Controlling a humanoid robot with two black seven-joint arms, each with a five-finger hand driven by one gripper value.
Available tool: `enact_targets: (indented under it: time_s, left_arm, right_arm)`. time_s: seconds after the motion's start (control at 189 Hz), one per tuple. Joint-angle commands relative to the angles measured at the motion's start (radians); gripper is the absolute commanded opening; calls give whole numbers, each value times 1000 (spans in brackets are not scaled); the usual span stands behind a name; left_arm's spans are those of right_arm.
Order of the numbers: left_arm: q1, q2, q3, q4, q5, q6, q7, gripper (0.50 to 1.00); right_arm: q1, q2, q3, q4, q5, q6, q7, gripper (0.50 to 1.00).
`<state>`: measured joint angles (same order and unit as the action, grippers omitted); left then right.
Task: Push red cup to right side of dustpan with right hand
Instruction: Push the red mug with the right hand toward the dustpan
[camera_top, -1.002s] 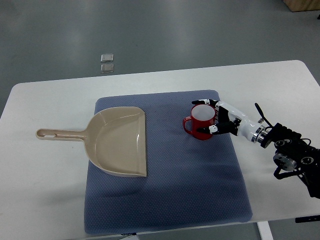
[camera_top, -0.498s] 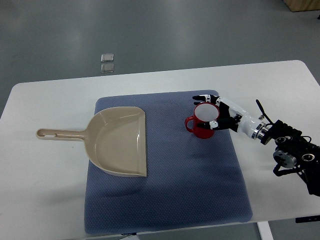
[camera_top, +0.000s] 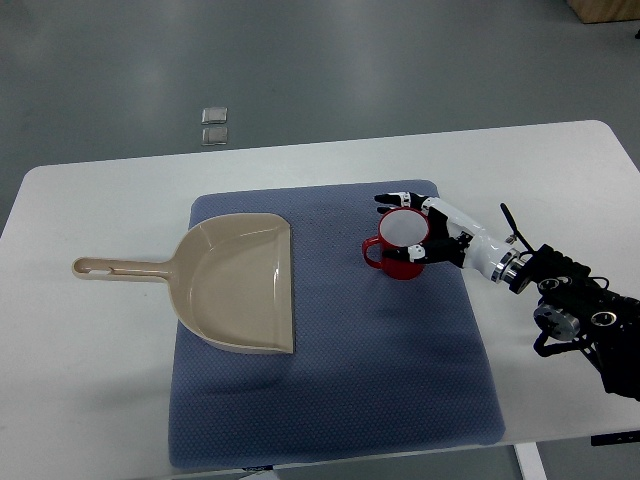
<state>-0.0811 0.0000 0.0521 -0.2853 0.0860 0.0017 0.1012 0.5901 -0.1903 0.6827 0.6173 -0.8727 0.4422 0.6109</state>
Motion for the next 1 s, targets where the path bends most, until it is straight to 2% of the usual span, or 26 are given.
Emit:
enact_targets:
  time_s: [0.0, 0.477, 0.996]
  left_arm:
    - [1, 0, 0, 0, 0, 0, 0, 1000]
    - [1, 0, 0, -2, 0, 0, -1, 1000]
    - [1, 0, 0, -5, 0, 0, -1, 1000]
  right_arm:
    - [-3, 9, 0, -1, 0, 0, 0, 934]
    - [-10, 17, -12, -2, 3, 3, 0, 934]
    - [-12, 127, -23, -1, -2, -83, 0, 928]
